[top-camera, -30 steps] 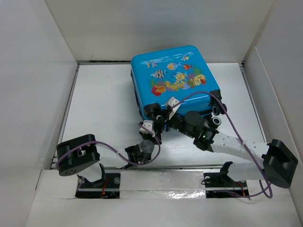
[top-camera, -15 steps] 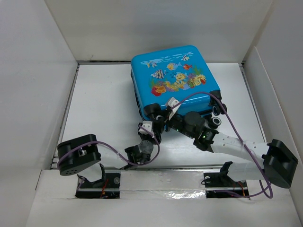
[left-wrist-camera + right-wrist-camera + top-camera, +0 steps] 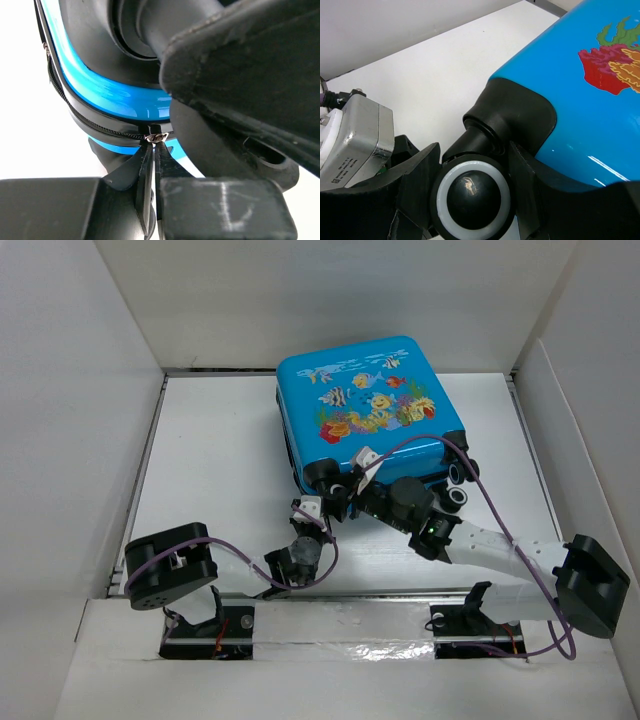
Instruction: Pack the luggage
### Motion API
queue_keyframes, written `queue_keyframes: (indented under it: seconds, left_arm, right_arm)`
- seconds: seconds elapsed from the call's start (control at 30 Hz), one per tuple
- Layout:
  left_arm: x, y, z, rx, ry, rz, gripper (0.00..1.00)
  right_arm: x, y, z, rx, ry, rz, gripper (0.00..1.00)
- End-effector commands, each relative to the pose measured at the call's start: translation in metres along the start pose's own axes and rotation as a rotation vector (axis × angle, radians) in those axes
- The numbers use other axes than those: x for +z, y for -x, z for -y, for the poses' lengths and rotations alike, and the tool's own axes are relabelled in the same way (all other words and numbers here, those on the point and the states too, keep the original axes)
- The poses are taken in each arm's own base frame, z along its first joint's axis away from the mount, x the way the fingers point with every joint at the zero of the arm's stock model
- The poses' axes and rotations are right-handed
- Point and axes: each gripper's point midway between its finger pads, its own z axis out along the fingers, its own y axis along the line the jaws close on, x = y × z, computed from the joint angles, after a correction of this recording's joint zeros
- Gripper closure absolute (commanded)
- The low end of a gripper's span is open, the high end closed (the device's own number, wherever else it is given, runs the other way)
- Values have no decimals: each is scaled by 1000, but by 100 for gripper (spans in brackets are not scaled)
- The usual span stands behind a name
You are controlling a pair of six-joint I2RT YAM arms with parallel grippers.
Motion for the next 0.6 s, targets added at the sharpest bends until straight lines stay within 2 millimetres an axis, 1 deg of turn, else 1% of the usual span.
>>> queue_keyframes:
  seconds: [0.0, 0.07, 0.1, 0.13, 0.17, 0.3, 0.33, 0.37, 0.4, 0.43, 0.47, 0.5, 0.53, 0.57]
  left_arm:
    - [15, 49, 4, -131, 61, 131, 100]
    - [11, 46, -4, -120, 75, 126, 100]
    - [10, 47, -7, -124, 76, 128, 100]
    - [7, 43, -13, -113, 84, 121, 100]
    - [7, 44, -20, -117, 103, 119, 100]
    - [-1, 35, -30, -137, 98, 81, 100]
    - [-3, 32, -25, -141, 58, 63, 100]
    - [-6, 27, -23, -137, 24, 47, 100]
    - [-7, 30, -20, -154, -7, 52, 100]
    - [-12, 27, -13, -151, -48, 39, 100]
    - [-12, 27, -9, -151, -69, 35, 100]
    - [-13, 23, -5, -139, -96, 18, 100]
    - [-13, 23, 3, -134, -128, 9, 100]
    - [-12, 22, 5, -122, -134, 6, 100]
  right_arm:
    - [-8, 55, -40, 30, 158, 187, 100]
    - [-10, 56, -39, 30, 154, 194, 100]
    - [-11, 53, -39, 30, 151, 189, 100]
    - [-12, 52, -38, 32, 145, 188, 100]
    - [-14, 51, -37, 33, 142, 187, 100]
    - [-18, 48, -34, 35, 123, 184, 100]
    - [-18, 45, -31, 37, 107, 177, 100]
    - [-18, 45, -30, 37, 104, 178, 100]
    - [-18, 44, -27, 35, 95, 175, 100]
    - [-18, 44, -26, 34, 93, 174, 100]
    - [-18, 47, -27, 32, 95, 180, 100]
    - [-17, 49, -23, 29, 85, 182, 100]
    - [-16, 49, -24, 27, 93, 182, 100]
    - [-15, 54, -25, 23, 98, 191, 100]
